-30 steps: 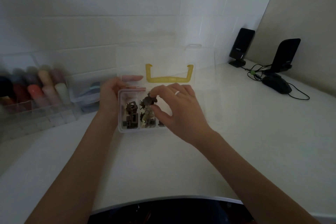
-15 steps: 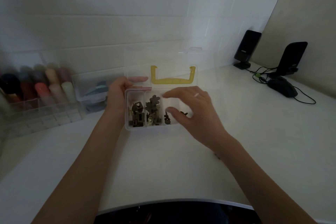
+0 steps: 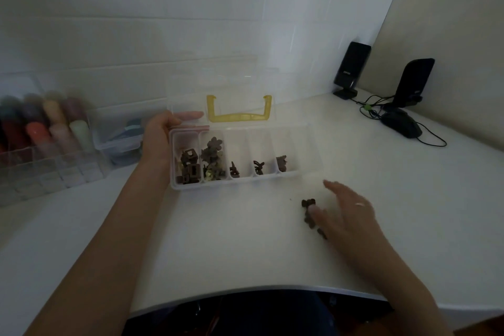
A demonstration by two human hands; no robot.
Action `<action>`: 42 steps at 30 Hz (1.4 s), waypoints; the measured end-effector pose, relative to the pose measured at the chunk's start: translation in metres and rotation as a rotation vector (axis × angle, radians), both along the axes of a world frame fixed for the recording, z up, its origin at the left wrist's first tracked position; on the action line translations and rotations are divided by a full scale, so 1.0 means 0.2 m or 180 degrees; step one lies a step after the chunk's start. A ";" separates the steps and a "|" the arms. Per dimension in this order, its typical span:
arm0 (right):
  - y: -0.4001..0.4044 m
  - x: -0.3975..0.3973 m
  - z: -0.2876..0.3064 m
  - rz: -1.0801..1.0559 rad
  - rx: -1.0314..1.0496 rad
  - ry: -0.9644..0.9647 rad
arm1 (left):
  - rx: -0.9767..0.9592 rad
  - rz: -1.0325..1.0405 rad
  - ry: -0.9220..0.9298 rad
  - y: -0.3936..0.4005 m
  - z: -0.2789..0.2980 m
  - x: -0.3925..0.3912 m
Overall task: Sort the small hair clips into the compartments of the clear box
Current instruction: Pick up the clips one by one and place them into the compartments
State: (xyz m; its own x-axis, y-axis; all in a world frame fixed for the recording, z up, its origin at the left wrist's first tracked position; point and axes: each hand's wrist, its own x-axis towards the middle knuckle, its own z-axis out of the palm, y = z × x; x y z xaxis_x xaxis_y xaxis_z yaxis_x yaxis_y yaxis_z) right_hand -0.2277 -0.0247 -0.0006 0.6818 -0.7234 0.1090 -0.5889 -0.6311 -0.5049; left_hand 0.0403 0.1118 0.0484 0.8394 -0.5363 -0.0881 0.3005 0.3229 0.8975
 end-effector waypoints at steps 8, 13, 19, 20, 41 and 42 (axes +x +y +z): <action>0.14 0.21 -0.07 0.1093 -0.0348 0.0210 | -0.0030 -0.0020 0.0077 0.00 0.00 0.00; 0.19 0.28 0.00 0.1223 0.0331 -0.0269 | -0.0062 -0.0033 0.0089 0.00 0.00 -0.01; 0.11 0.13 0.00 0.0768 0.0893 -0.1089 | -0.0012 0.0001 0.0058 0.00 -0.01 0.00; 0.10 0.11 -0.01 0.0904 0.0887 -0.0916 | -0.0006 -0.0004 0.0060 0.00 -0.01 0.00; 0.09 0.16 -0.10 0.1176 -0.0277 -0.0631 | -0.0205 -0.0034 -0.0260 0.00 -0.01 -0.02; 0.10 0.17 -0.10 0.1168 -0.0312 -0.0717 | -0.0203 -0.0060 -0.0262 0.01 -0.01 -0.03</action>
State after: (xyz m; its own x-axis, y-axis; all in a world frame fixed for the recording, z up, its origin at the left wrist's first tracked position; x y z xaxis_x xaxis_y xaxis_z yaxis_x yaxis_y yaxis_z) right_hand -0.1946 -0.0048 -0.0196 0.8429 -0.4166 0.3405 -0.1988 -0.8293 -0.5223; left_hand 0.0349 0.1129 0.0468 0.8321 -0.5544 0.0157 0.2330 0.3751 0.8972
